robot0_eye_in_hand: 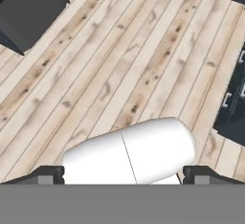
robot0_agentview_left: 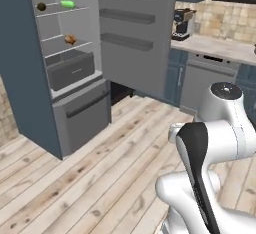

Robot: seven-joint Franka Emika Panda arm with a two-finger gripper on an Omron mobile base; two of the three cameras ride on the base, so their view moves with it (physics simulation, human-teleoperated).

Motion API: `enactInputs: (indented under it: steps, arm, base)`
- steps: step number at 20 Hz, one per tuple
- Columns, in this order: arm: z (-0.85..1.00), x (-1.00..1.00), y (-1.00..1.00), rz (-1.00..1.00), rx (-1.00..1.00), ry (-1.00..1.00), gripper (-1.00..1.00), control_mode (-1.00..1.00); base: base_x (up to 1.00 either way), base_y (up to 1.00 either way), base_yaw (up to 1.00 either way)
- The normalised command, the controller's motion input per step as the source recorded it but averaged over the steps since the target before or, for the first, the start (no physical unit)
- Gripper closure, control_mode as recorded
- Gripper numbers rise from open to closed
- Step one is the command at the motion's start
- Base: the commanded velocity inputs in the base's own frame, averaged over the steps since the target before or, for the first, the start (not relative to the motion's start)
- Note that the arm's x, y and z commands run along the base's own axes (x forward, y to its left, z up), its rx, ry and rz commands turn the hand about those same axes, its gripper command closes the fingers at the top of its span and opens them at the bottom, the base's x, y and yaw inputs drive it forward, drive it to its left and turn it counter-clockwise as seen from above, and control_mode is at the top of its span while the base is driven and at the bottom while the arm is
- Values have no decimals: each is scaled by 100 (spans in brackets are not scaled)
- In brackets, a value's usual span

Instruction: Gather the corn and avocado from the fridge and place them on a tray on the dining counter. Then gather the chicken drumsticks from the fridge and place them on the other tray.

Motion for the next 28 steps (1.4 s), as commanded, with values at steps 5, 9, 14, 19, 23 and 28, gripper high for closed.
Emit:
enactInputs:
  steps: [5,9,14,19,23,28]
  arm:
    - [0,0,0,0,0,0,-100,100]
    - [0,0,0,0,0,0,-100,100]
    - [0,0,0,0,0,0,-100,100]
    - [0,0,0,0,0,0,-100,100]
    - [0,0,0,0,0,0,-100,100]
    - [0,0,0,0,0,0,-100,100]
  base:
    - [100,32,4]
    - [100,1,13]
    - [100,0,17]
    - [100,0,17]
    - [95,0,18]
    - [83,0,18]
